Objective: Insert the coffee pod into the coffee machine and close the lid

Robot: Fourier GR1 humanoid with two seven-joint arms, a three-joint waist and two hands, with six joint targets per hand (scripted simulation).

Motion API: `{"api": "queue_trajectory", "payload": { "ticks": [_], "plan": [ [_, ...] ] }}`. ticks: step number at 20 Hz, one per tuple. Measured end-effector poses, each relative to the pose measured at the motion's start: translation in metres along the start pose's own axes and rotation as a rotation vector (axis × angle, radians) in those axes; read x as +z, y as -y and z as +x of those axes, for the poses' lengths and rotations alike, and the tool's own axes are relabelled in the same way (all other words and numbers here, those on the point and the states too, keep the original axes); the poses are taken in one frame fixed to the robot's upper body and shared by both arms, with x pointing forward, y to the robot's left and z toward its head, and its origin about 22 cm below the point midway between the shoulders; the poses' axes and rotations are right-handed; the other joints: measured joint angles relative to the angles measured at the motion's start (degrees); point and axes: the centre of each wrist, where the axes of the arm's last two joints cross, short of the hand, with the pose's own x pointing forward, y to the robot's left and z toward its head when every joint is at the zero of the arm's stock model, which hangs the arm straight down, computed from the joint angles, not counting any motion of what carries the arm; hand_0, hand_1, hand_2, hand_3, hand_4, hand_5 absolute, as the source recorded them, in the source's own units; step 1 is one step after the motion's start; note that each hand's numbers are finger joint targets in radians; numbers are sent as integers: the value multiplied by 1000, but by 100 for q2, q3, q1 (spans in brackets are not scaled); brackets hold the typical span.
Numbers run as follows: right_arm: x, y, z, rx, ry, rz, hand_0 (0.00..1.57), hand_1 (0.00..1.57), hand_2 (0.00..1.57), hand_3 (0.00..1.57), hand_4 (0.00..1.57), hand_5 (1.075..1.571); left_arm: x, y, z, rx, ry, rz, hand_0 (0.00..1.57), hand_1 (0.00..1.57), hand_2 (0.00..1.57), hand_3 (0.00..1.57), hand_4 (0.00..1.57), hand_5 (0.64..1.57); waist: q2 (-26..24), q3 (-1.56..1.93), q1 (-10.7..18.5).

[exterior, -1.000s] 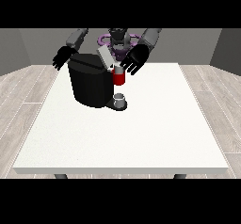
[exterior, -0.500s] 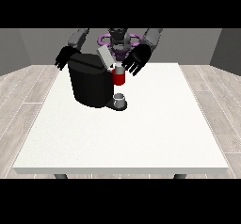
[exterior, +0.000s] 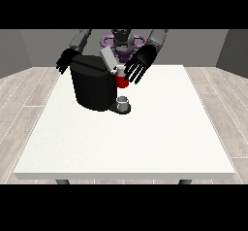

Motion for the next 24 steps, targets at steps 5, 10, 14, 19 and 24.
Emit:
{"api": "queue_trajectory", "payload": {
  "ticks": [5,10,14,19,24],
  "plan": [
    [6,6,-12,10,-33,-21,0,0,0,0,387,1571,0,1,1,-5,-6,-28,0,0,0,0,0,1571,-163,-5,68],
    [7,15,-19,14,-48,-44,0,0,0,0,411,1571,2,15,-1,0,-3,-49,0,0,0,0,0,1571,-334,-5,222],
    [15,17,-29,12,-93,-57,0,0,0,0,427,1571,4,35,-4,44,-11,-78,0,0,0,0,0,1571,-617,-7,331],
    [29,31,-44,10,-149,-100,0,0,0,0,434,1571,10,62,-12,247,-24,-71,0,0,0,0,79,1571,-1046,-10,616],
    [44,52,-55,14,-203,-154,0,0,0,0,399,1571,23,107,-26,575,-31,-45,0,0,0,0,0,1571,-1604,-12,965]
  ]
}}
